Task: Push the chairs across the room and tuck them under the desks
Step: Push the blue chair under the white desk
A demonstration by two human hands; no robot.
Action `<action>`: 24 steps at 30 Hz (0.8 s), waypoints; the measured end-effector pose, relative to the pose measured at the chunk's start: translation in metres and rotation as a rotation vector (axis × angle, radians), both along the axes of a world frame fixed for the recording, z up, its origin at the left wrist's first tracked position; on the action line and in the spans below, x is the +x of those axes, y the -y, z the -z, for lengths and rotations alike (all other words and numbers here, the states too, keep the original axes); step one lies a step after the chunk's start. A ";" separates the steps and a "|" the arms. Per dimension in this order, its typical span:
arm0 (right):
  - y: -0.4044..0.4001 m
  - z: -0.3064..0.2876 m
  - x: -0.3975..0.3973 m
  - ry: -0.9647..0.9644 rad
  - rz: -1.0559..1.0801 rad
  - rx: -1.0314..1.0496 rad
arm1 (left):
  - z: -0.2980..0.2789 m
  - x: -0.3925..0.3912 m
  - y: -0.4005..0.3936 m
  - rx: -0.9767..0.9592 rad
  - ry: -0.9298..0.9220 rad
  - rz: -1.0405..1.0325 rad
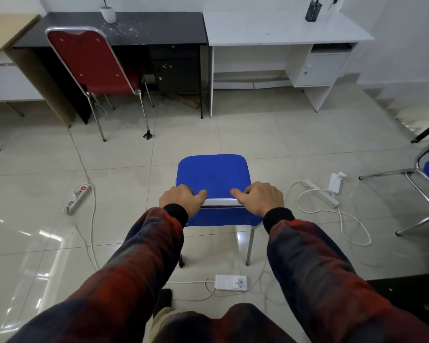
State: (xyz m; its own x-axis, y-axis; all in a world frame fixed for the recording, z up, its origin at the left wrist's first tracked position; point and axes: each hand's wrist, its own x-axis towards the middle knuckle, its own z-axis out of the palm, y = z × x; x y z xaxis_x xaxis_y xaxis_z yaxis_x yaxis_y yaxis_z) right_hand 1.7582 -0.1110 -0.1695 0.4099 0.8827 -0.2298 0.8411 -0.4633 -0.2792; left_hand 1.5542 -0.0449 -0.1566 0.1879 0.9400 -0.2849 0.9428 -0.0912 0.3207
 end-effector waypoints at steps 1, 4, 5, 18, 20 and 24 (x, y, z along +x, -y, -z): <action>-0.003 0.000 -0.002 0.002 0.005 0.005 | 0.000 -0.002 -0.004 0.013 0.019 0.002; -0.010 0.001 -0.013 -0.010 0.022 0.015 | 0.001 -0.012 -0.016 0.029 0.049 0.021; -0.015 0.002 -0.020 -0.013 0.026 0.019 | 0.001 -0.018 -0.023 0.030 0.053 0.027; -0.079 -0.002 -0.063 -0.051 0.159 0.022 | 0.002 -0.048 -0.116 0.025 0.077 0.150; -0.090 -0.004 -0.070 -0.051 0.186 0.018 | 0.003 -0.053 -0.132 0.019 0.079 0.173; -0.113 -0.006 -0.085 -0.052 0.232 0.026 | 0.003 -0.061 -0.167 0.018 0.084 0.209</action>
State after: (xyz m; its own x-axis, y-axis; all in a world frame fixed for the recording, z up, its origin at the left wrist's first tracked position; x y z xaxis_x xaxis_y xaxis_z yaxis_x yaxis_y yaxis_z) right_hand 1.6734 0.0023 -0.1632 0.5906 0.7721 -0.2346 0.6970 -0.6346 -0.3339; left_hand 1.4927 0.1218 -0.1593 0.4011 0.8831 -0.2436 0.8730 -0.2879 0.3936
